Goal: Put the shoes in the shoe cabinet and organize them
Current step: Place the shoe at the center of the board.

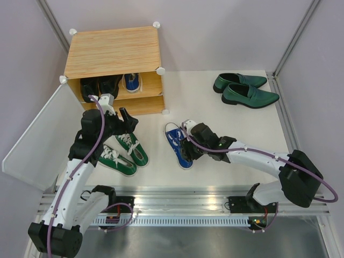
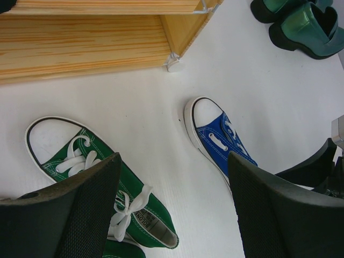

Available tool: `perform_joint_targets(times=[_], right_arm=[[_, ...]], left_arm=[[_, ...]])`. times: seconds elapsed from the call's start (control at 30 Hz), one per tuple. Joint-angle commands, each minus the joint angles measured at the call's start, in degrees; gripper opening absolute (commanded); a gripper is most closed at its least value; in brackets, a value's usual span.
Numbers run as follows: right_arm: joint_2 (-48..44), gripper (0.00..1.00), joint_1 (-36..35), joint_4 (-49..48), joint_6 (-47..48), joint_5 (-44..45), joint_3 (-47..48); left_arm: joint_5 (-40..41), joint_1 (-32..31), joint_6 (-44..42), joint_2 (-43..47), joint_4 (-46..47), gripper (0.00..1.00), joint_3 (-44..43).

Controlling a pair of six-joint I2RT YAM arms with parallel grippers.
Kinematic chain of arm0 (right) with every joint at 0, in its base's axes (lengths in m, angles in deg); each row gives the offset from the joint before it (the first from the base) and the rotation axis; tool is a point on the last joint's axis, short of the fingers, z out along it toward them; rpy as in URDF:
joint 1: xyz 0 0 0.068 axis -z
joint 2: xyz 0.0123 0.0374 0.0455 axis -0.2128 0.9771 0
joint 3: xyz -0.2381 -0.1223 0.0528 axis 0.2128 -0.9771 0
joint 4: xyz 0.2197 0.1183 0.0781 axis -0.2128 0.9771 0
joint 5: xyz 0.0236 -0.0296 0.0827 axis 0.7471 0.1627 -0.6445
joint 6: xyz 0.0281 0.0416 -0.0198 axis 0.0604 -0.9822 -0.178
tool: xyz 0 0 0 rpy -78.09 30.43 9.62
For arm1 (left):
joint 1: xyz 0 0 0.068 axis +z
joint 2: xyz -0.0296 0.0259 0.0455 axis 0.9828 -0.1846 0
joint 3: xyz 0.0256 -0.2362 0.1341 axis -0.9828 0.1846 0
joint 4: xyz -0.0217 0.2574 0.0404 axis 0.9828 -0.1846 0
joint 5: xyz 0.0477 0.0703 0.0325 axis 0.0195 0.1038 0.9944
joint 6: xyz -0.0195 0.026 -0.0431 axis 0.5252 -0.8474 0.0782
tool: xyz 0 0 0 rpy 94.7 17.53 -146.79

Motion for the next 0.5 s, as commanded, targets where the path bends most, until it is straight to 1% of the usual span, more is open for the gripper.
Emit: perform_joint_targets(times=[0.0, 0.07, 0.17, 0.3, 0.47], right_arm=[[1.22, 0.58, -0.79, 0.52, 1.05, 4.88, 3.79], [1.57, 0.62, -1.50, 0.70, 0.61, 6.45, 4.05], [1.75, 0.64, -2.55, 0.78, 0.25, 8.13, 4.32], [2.80, 0.65, -3.08, 0.70, -0.01, 9.80, 5.28], [6.31, 0.65, -3.08, 0.35, -0.80, 11.91, 6.78]], left_arm=[[0.28, -0.35, 0.83, 0.31, 2.51, 0.82, 0.09], [0.45, -0.35, 0.74, 0.31, 2.60, 0.82, 0.09], [0.54, -0.35, 0.74, 0.22, 2.51, 0.82, 0.09], [0.28, -0.35, 0.74, -0.04, 2.51, 0.82, 0.09], [0.19, -0.35, 0.83, -0.13, 2.42, 0.82, 0.09]])
